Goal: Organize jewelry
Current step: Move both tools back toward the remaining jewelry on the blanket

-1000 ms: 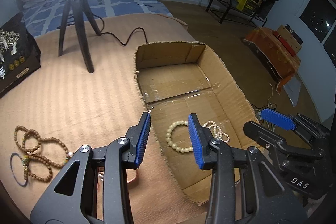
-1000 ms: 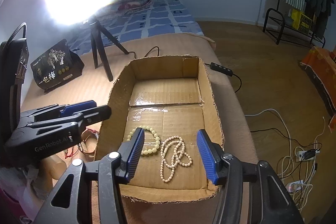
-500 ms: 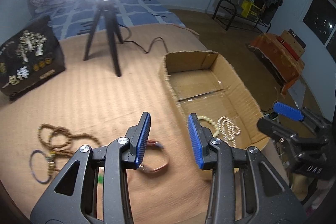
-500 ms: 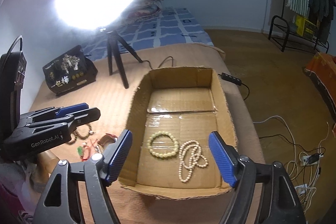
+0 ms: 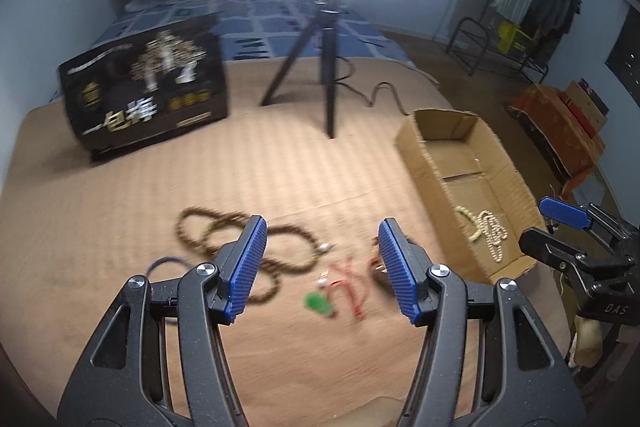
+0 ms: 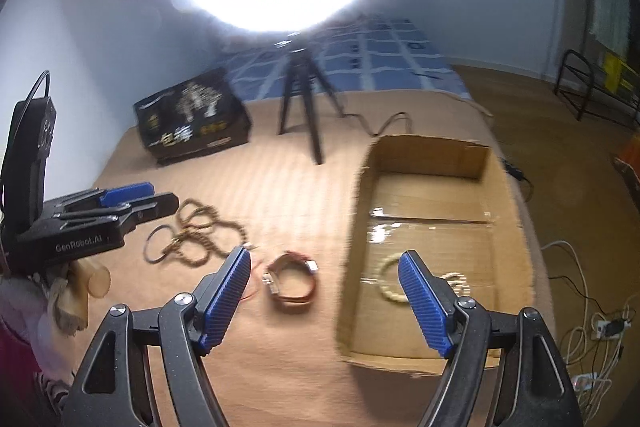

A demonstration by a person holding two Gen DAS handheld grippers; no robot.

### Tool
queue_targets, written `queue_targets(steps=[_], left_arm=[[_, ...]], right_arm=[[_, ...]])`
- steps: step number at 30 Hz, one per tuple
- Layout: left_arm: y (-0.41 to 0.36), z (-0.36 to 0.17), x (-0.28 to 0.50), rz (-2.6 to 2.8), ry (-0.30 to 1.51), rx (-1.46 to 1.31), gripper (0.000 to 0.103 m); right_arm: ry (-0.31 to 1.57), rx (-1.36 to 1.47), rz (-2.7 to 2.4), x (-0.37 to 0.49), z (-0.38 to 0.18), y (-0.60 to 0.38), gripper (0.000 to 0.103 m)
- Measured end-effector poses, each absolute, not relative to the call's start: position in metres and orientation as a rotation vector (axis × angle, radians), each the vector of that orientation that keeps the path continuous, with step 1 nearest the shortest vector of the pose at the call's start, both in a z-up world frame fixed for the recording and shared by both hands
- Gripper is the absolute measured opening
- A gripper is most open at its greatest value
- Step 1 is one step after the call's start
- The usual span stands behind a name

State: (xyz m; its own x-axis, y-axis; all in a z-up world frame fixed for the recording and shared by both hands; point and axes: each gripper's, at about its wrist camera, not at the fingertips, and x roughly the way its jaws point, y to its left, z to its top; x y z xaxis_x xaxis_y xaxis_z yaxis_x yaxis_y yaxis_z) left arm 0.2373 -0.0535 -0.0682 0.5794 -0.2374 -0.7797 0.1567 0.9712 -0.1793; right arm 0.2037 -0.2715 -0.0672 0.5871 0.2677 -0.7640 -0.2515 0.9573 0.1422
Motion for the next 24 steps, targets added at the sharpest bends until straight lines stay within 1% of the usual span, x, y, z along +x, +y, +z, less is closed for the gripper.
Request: queue_targets(steps=[6, 14, 15, 17, 24], left_arm=[[-0.006, -0.079, 0.228, -0.163, 0.949, -0.126, 0.060], [0.049, -0.110, 0.224, -0.089, 1.027, -0.209, 0.060], [0.055, -0.115, 0.224, -0.087, 1.042, -0.221, 0.064], [0.064, -0.124, 0.224, -0.082, 1.067, -0.241, 0.067], [0.075, -0.157, 0.230, -0.091, 1.160, -0.263, 0.067]], right_arm=[[0.955, 0.021, 0.354, 0.208, -0.080, -0.248, 0.078], [1.056, 0.046, 0.380, 0.224, -0.105, -0.229, 0.067], [1.065, 0.041, 0.380, 0.225, -0.108, -0.227, 0.067], [1.077, 0.033, 0.378, 0.228, -0.112, -0.223, 0.067], [1.115, 0.016, 0.376, 0.236, -0.125, -0.216, 0.066]])
